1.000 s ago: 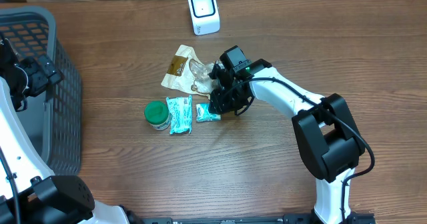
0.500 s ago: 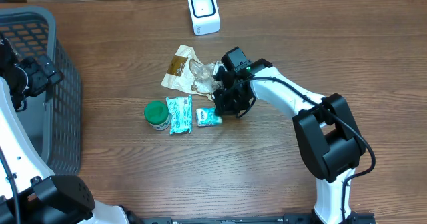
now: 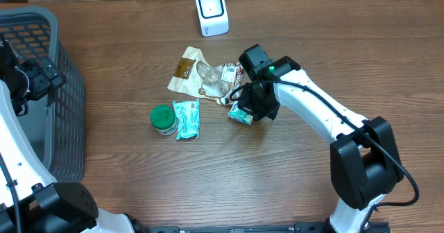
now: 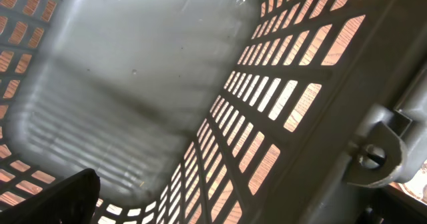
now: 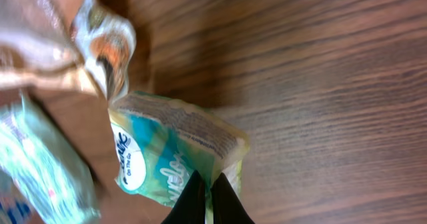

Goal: Scan the item barcode
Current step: 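Reach the right gripper to the teal tissue pack near the snack bag, then grasp the teal tissue pack with the right gripper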

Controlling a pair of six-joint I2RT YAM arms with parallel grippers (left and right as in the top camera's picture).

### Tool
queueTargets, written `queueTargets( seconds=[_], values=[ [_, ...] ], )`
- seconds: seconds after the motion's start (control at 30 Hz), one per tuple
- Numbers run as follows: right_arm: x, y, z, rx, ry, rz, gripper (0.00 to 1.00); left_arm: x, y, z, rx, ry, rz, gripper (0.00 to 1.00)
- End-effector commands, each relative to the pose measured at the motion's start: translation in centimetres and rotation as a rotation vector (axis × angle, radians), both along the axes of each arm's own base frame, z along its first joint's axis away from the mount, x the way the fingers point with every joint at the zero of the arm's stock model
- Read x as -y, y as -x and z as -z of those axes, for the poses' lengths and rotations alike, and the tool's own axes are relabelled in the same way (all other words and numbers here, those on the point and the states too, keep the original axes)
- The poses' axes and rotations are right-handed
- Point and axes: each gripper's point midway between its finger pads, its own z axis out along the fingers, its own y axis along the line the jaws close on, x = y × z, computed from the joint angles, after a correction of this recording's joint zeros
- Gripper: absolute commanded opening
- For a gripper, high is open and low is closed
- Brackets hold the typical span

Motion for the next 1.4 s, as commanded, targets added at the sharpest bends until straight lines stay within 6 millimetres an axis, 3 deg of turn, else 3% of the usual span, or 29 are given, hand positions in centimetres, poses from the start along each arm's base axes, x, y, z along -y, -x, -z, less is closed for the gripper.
queueTargets(
  seconds=[0.0, 0.1, 0.27, 0.37, 0.47, 0.57, 0.8, 1.0, 1.37],
  values=[
    [0.5, 0.7, 1.0, -0.016, 0.02, 0.107, 0.04, -0.4, 0.1, 0.5, -0.018, -0.006, 0.005, 1.0],
    [-0.1, 1.3, 1.2, -0.019, -0.008, -0.023, 0.04, -0.4, 0.1, 0.5, -0.018, -0.006, 0.005, 1.0],
    [-2.2, 2.8, 0.3, -0.011, -0.154, -0.433, 0.25, -0.4, 0.1, 0.5, -0.018, -0.006, 0.005, 1.0],
    [-2.4, 3.1, -0.8, 0.019, -0.197, -0.641, 0.31, -0.4, 0.1, 0.5, -0.018, -0.006, 0.005, 1.0],
    [-1.4, 2.6, -1.6, 0.043, -0.165, -0.735, 0.54, -0.4, 0.1, 0.5, -0.018, -0.006, 0.005, 1.0],
    [0.8, 0.4, -1.4, 0.092, -0.033, -0.731, 0.75, -0.4, 0.1, 0.5, -0.018, -0.006, 0.005, 1.0],
    [-0.8, -0.2, -0.5, 0.205, -0.115, -1.02, 0.75, -0.4, 0.1, 0.5, -0.018, -0.006, 0.005, 1.0],
    [-1.2, -0.7, 1.6, 0.205, -0.124, -1.026, 0.68, -0.4, 0.1, 0.5, -0.018, -0.006, 0.005, 1.0],
    [-1.1, -0.4, 3.8, 0.145, -0.131, -1.008, 0.45, -0.4, 0.1, 0.5, -0.018, -0.006, 0.005, 1.0]
  ],
)
